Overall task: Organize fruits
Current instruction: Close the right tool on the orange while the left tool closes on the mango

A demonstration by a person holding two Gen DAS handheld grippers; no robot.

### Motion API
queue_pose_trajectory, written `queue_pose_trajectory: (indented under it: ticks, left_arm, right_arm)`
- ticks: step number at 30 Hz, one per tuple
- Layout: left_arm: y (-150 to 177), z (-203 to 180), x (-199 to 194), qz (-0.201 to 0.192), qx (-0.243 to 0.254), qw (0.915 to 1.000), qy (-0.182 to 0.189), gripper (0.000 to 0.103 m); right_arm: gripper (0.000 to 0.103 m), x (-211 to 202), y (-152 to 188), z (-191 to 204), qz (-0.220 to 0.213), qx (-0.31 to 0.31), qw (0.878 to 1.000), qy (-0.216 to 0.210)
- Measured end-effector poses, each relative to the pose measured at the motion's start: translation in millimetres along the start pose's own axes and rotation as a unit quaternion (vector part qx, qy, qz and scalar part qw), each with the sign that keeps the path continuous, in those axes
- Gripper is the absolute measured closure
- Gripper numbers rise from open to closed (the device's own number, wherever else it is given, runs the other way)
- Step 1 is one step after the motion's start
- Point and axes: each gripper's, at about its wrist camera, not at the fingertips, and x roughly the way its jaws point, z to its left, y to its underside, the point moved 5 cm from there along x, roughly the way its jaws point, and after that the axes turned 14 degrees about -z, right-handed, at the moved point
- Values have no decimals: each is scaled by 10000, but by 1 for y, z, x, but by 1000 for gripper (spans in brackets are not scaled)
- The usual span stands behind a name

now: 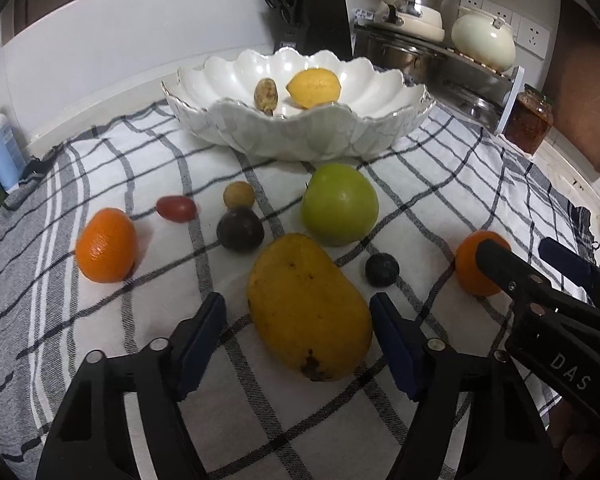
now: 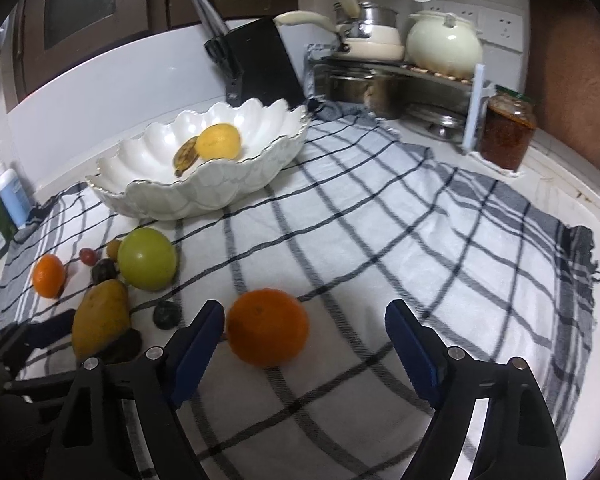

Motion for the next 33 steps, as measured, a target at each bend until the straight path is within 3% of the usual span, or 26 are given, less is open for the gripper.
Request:
queue_pose_trajectory:
  ticks: [8, 15, 33]
  left_arm:
    - [0, -2, 0, -4, 19, 10000, 67, 44]
    - [0, -1, -1, -20, 20, 9999, 116, 48]
    - [-3, 6, -22, -137, -39, 9997, 177, 49]
  right_arm:
    - [27, 12, 5, 8, 230, 43, 9996, -148]
    - [55, 17, 11, 12, 385, 111, 9988, -275]
    - [57, -7, -4, 14, 55, 84, 9999, -125]
